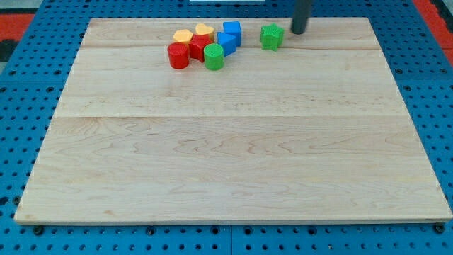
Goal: Put the green star at the right side of the green circle
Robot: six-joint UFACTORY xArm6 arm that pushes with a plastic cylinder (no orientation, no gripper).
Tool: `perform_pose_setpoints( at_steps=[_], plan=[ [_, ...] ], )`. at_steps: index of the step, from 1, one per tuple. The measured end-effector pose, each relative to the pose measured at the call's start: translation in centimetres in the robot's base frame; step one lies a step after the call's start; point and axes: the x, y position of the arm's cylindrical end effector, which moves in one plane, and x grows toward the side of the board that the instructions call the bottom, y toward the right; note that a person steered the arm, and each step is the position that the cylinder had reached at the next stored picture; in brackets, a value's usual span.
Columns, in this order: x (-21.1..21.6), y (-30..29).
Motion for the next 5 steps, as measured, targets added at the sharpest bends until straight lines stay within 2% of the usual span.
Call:
perform_pose_setpoints(
  at_steps=[1,2,3,5],
  plan=[
    [0.8,-3.6],
    [5.1,-7.0],
    [9.4,-5.6],
    [13.8,-5.1]
  ],
)
